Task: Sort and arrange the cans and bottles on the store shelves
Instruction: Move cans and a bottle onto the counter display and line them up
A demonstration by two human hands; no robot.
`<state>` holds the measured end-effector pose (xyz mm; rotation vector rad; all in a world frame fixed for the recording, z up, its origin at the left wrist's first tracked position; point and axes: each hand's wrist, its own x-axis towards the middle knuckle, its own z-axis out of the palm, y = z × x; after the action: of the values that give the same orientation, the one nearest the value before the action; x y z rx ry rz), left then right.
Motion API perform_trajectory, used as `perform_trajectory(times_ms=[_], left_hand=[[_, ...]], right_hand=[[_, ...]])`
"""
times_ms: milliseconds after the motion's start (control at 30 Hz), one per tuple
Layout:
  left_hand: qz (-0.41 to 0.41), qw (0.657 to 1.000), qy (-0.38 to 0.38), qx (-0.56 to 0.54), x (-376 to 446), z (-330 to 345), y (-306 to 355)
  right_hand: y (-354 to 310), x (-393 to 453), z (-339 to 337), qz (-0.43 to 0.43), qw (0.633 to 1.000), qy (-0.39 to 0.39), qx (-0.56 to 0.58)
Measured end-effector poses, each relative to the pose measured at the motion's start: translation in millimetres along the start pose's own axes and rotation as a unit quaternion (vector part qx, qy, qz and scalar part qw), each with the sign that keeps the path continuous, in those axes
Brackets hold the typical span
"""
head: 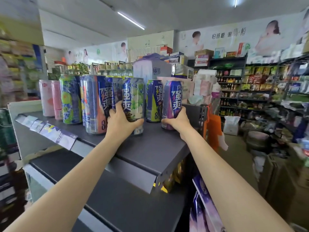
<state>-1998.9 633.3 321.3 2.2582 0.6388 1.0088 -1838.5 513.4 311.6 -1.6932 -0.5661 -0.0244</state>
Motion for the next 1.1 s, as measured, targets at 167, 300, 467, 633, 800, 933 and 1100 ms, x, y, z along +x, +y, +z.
perform_trajectory(times_ms=[167, 300, 467, 633, 800, 933, 1100], left_hand=[[0.008, 0.999, -0.013, -0.043, -4, -1, 0], [0.007, 0.999, -0.011, -0.051, -4, -3, -1], [0.005, 0.998, -0.01, -0.064, -5, -5, 0], [0.011, 0.998, -0.009, -0.061, -4, -4, 0], [0.015, 0.998, -0.008, -0.068, -3, -4, 0], [0.014, 0.997, -0.009, -0.071, -3, -3, -1], [0.011, 0.994, -0.019, -0.103, -3, -4, -5]], right_hand=[[0, -4, -5, 0.011, 0.998, 0.0, 0.054], [-4, -6, -1, 0.008, 0.992, 0.079, -0.094], [-4, -4, -4, 0.015, 0.991, 0.105, -0.08], [3, -5, -13, 0.032, 0.998, 0.06, 0.008], [0, -2, -12, 0.033, 0.996, 0.074, -0.041], [-1, 1, -8, 0.033, 0.992, 0.096, -0.081], [0, 4, -6, 0.035, 0.989, 0.103, -0.098]])
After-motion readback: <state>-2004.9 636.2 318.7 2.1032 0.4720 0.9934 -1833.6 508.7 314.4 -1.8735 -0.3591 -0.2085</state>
